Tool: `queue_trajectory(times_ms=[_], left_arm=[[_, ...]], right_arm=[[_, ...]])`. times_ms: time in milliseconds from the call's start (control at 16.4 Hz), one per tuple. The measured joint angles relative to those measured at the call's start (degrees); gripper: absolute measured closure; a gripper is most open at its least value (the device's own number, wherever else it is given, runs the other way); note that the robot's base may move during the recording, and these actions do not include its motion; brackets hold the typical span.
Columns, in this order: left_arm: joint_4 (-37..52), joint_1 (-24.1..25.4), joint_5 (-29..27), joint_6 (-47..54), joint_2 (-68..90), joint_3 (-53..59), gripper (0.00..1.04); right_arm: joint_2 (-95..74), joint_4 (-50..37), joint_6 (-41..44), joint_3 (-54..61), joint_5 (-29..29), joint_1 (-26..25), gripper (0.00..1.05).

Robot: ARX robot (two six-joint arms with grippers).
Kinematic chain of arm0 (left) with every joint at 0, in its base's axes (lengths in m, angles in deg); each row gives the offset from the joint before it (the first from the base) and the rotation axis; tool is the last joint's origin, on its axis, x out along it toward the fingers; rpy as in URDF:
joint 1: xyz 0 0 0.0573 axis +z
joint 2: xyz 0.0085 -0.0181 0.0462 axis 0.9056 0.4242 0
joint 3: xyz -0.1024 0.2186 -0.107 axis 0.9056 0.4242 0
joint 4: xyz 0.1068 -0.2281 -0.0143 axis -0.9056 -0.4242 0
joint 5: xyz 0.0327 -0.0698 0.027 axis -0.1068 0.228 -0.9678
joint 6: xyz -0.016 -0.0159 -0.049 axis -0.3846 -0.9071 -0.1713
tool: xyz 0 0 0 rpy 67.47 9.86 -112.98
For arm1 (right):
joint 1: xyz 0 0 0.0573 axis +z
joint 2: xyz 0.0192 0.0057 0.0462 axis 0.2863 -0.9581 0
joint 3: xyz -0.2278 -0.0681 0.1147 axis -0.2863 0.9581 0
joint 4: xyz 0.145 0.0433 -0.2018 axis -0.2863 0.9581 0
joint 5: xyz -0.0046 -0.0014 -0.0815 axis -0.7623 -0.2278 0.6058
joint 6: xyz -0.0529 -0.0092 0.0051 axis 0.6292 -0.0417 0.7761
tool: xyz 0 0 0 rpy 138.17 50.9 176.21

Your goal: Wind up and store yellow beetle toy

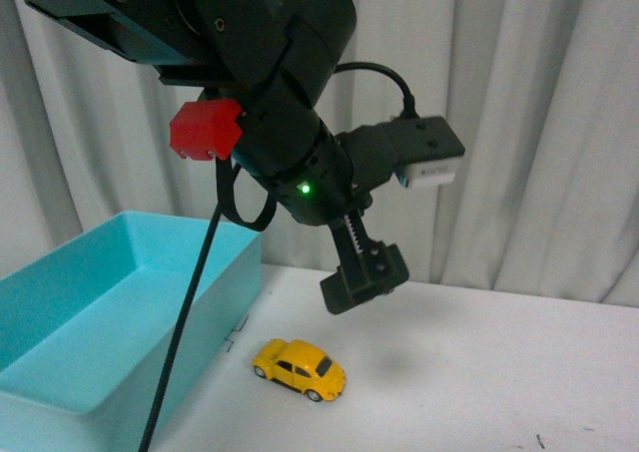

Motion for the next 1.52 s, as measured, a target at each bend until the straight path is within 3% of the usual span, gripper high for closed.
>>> queue_trajectory(times_ms=[305,426,1279,1523], left_arm=[[-6.8,0.4,-10.1,25.7,7.2,-3.6,0.07],[-6.8,1.2,-13.4,31.3,9.0,-4.7,0.07],[-8.9,1.9,-17.7,20.2,20.0,-8.7,0.07],[-8.3,2.4,-17.7,19.3,21.2,-9.3,0.36]], right_arm=[[0.0,0.0,0.0,0.0,0.0,0.0,0.06],[0.0,0.0,0.0,0.0,0.0,0.0,0.06],[0.0,0.0,0.0,0.0,0.0,0.0,0.06],[0.0,0.0,0.0,0.0,0.0,0.0,0.06]])
